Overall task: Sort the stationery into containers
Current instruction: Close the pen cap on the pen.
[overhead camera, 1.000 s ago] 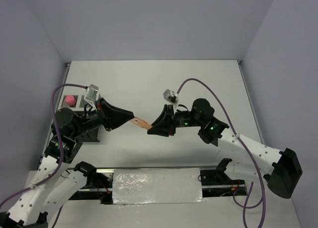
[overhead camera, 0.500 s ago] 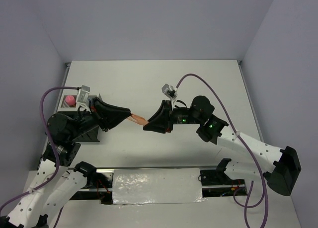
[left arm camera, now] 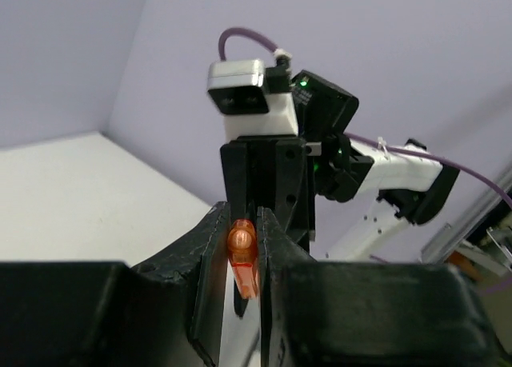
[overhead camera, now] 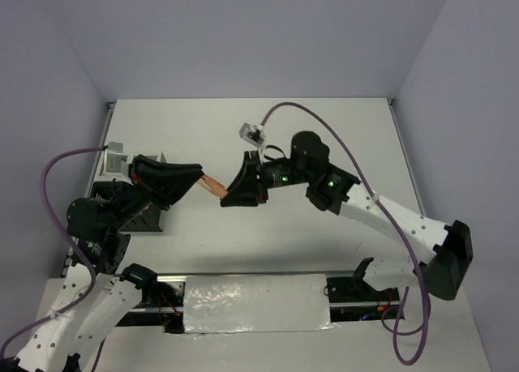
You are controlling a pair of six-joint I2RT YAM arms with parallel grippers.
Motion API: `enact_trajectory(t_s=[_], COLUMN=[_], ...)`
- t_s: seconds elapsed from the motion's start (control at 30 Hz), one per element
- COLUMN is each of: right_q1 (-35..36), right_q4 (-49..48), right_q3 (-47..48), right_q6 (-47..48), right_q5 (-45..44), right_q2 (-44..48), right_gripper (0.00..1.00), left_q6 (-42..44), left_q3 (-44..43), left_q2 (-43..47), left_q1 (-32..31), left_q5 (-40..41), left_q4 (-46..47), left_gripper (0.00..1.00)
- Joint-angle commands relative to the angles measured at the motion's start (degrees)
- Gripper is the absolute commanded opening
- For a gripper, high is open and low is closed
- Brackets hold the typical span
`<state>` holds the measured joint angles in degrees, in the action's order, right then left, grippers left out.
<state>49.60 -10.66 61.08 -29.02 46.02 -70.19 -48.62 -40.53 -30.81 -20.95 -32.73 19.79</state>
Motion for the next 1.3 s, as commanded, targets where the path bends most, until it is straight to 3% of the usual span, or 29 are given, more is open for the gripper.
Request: enact_trajectory(t_s=[0.0, 0.2, 0.5, 0.87, 1.03, 1.27], right_q1=[1.63, 4.53, 4.54, 4.54, 4.45, 4.62], right_q4=[-5.97, 0.21, -9.37, -10.26, -11.40, -9.48], right_q3=[19.45, 35.77, 19.55, 7.57, 8.35, 17.48], right_q6=[0.45, 2.12, 2.56, 6.25, 5.20, 3.61], right_q5=[-0.77, 1.09, -4.61, -9.81, -9.19, -8.23], right_q2=[-5.99, -16.55, -6.82, 2.95, 2.61, -2.75], right_gripper=[0.00, 0.00, 0.00, 0.00, 0.00, 0.00], left_q6=[-1.39, 2.38, 3.45, -0.50, -3.06, -1.92], left_q3=[5.11, 5.99, 7.13, 6.08, 6.69, 8.71], left_q2=[-0.57, -0.57, 1.63, 4.79, 6.20, 7.95], left_q1=[-1.37, -1.46, -1.46, -1.46, -1.46, -1.46], left_q5=[-8.58, -6.83, -1.12, 1.96, 1.62, 0.38], left_q4=[-3.97, -10.46, -18.38, -22.42, -20.94, -21.10], left_gripper=[0.00, 0.00, 0.00, 0.00, 0.00, 0.00])
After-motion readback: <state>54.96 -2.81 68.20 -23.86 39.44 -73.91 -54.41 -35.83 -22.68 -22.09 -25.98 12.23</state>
